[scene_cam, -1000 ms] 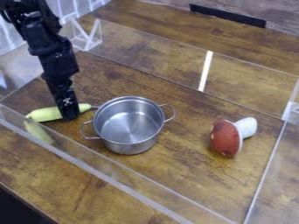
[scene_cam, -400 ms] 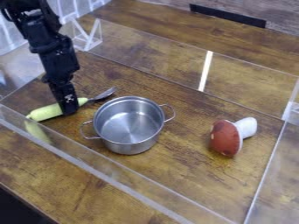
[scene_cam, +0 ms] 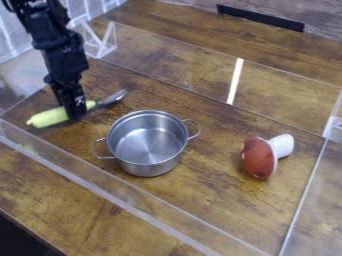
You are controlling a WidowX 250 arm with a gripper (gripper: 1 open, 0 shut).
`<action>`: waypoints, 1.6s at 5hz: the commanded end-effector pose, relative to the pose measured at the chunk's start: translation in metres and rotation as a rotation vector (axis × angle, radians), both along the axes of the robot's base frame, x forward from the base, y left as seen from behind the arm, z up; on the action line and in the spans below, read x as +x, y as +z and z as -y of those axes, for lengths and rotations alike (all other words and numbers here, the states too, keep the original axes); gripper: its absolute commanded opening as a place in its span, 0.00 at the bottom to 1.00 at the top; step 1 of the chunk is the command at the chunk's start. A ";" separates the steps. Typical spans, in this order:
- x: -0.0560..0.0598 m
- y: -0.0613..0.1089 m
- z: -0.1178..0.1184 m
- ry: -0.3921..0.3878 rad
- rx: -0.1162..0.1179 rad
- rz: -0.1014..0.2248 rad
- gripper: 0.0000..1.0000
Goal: Move the green spoon to the right
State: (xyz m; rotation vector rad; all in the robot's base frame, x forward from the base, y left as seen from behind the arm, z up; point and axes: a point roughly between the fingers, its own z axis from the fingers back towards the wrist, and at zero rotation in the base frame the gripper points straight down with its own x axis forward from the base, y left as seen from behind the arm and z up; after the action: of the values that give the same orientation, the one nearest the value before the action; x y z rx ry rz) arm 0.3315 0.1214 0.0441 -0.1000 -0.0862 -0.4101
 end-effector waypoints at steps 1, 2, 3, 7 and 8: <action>0.020 0.036 0.011 0.017 0.036 0.062 0.00; 0.024 0.053 0.029 0.035 0.031 0.083 0.00; 0.024 0.056 0.032 0.038 0.020 0.090 0.00; 0.016 0.047 0.015 0.041 0.005 0.093 0.00; 0.014 0.045 0.015 0.044 -0.001 0.093 0.00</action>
State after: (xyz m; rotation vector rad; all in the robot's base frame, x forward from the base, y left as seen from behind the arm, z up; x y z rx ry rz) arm 0.3412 0.0982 0.0591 -0.1290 -0.1041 -0.3785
